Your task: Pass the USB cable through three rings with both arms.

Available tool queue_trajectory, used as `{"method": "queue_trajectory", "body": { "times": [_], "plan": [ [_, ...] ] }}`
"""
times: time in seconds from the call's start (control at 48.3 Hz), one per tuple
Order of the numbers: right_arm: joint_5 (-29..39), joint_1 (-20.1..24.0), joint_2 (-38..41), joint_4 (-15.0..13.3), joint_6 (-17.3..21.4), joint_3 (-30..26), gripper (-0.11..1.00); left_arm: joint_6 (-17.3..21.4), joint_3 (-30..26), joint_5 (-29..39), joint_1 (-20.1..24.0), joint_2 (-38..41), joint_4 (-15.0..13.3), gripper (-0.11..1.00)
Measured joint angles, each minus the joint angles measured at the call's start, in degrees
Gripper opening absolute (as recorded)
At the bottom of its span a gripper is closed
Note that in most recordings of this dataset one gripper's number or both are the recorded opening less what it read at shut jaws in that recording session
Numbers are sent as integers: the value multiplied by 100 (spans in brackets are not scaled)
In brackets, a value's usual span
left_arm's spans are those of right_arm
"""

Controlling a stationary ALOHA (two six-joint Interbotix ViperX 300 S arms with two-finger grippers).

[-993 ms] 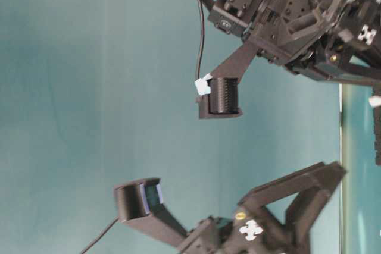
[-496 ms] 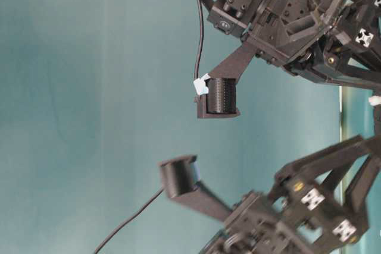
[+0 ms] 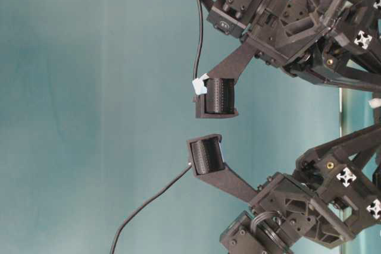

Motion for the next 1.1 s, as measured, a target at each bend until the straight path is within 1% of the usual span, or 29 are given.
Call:
{"method": "queue_trajectory", "body": {
  "times": [0.165, 0.228, 0.269, 0.331, 0.393, 0.496, 0.538, 1.096],
  "plan": [
    [0, 9, 0, 0, 0, -9, -7, -26, -9, 9, 9, 62, 0, 93],
    [0, 9, 0, 0, 9, -9, -7, -53, -26, 9, 9, 88, 0, 90],
    [0, 9, 0, 0, 9, 0, -7, -53, -44, 0, 9, 97, 0, 85],
    [0, 9, 9, 0, 9, -9, -7, -53, -62, 0, 9, 132, 0, 74],
    [0, 0, 0, 0, 9, 0, -7, -53, -88, 9, 9, 158, 0, 58],
    [0, 9, 0, 0, 0, 0, -7, -9, -114, 18, 9, 185, 0, 29],
    [0, 9, 0, 0, 9, 0, -7, 9, -123, 9, 18, 185, 0, 20],
    [123, 18, -9, 0, 35, 35, -5, 26, -149, 18, 9, 193, 0, 20]
  ]
}}
